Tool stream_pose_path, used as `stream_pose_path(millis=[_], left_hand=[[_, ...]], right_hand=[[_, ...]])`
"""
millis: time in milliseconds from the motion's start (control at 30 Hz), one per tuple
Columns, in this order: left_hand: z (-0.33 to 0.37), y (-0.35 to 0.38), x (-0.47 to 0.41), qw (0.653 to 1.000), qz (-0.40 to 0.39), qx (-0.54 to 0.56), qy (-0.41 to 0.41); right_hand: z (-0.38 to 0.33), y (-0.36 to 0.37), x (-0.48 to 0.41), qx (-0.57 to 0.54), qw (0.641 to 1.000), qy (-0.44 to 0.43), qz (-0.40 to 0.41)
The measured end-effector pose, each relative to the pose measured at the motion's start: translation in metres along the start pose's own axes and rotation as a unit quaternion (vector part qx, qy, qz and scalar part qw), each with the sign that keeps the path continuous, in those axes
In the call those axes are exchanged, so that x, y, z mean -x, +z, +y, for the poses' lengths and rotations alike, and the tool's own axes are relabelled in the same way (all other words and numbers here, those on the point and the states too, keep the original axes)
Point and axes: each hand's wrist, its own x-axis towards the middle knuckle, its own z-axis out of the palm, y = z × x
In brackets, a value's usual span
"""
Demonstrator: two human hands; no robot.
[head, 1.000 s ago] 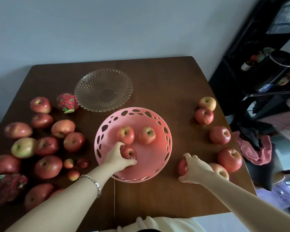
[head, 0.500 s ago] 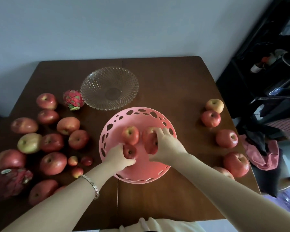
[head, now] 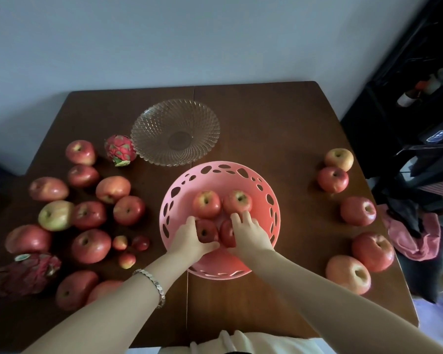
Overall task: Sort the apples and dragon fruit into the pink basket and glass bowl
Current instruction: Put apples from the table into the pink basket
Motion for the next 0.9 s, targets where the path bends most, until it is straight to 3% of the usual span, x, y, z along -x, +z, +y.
stream_pose_path(millis=[133, 300, 467, 567, 700, 767, 900], left_hand=[[0.003, 0.007, 0.003, 1.0, 0.02, 0.008, 0.01], [0.011, 0.009, 0.008, 0.997, 0.001, -0.077, -0.021], [0.022, 0.012, 0.011, 0.975, 0.021, -0.22, -0.012], [0.024, 0.017, 0.011, 0.964, 0.051, -0.258, 0.046], [0.027, 0.024, 0.012, 0.961, 0.049, -0.265, 0.061], [0.026, 0.024, 0.012, 0.96, 0.053, -0.267, 0.064], [0.02, 0.021, 0.012, 0.964, 0.05, -0.252, 0.07]], right_hand=[[0.001, 0.0, 0.001, 0.035, 0.999, -0.014, 0.001], [0.001, -0.013, 0.004, 0.045, 0.998, -0.023, -0.027], [0.04, -0.077, 0.028, 0.087, 0.994, -0.024, 0.057], [0.086, -0.092, 0.05, 0.176, 0.983, 0.024, -0.041], [0.132, -0.055, 0.071, 0.312, 0.917, 0.086, -0.231], [0.144, -0.036, 0.073, 0.351, 0.897, 0.094, -0.253], [0.148, -0.033, 0.069, 0.347, 0.903, 0.083, -0.242]])
